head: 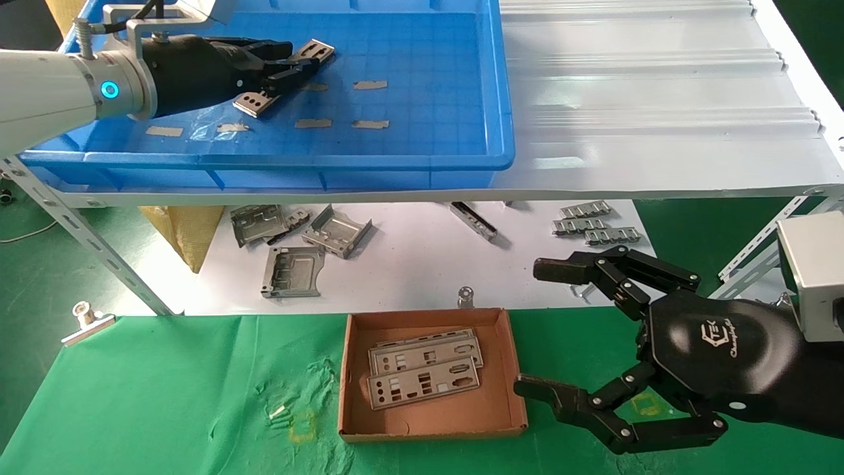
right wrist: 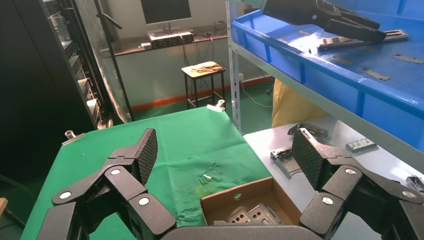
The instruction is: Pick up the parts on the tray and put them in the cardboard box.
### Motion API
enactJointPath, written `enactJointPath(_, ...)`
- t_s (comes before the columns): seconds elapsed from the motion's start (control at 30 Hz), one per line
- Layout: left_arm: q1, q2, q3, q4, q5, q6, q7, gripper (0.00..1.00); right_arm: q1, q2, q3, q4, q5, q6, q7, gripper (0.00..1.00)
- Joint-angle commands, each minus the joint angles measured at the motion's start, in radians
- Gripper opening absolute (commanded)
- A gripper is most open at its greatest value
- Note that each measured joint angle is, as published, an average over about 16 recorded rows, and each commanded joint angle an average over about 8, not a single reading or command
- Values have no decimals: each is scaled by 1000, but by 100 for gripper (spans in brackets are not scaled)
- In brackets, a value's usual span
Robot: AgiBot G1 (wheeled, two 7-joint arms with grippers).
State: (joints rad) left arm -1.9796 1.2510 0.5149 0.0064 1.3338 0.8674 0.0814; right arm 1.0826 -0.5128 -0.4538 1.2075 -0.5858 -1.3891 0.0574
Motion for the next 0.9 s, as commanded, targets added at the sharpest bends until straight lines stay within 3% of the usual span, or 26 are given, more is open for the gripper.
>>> enactJointPath(0.03,0,0,1,-1,1,2,-2,0,0,0,0,0,0,0,0,100)
enactJointPath(0.63,-21,-16,-8,-25,-12,63,24,0,0,0,0,0,0,0,0,100)
enactJointPath(0.9,-33,-41,-20,-56,-33,252,51,0,0,0,0,0,0,0,0,100)
